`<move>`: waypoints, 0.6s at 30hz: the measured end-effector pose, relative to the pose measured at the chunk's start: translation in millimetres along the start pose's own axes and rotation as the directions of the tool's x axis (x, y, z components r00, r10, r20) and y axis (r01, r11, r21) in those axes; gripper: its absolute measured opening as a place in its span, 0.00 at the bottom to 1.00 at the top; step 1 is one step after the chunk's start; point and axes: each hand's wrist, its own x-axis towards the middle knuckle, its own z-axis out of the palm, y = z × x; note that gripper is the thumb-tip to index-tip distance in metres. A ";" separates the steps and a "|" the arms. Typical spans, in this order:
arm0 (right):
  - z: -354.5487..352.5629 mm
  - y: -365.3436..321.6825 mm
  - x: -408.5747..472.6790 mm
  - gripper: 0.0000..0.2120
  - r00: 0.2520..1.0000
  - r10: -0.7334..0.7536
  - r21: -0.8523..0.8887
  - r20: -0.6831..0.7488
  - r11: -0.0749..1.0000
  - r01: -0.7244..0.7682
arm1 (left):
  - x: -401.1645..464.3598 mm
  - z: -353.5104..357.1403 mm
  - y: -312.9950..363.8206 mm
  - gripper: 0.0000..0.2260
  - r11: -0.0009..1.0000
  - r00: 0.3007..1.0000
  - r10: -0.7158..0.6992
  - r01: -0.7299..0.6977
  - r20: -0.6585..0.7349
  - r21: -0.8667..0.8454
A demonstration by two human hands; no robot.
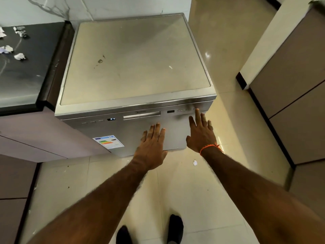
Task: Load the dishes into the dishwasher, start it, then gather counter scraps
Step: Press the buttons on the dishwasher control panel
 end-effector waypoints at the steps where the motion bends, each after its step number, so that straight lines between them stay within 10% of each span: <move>1: 1.5 1.7 1.5 0.41 1.000 -0.008 0.005 0.000 1.000 0.008 | 1.0 -0.5 0.4 0.40 1.000 1.000 -0.005 0.005 0.008 0.006; 18: -9.2 -32.5 -0.4 0.20 0.996 0.074 0.153 -0.048 0.986 -0.066 | -18.4 -21.7 -27.7 0.42 0.995 0.995 -0.099 0.099 -0.002 0.025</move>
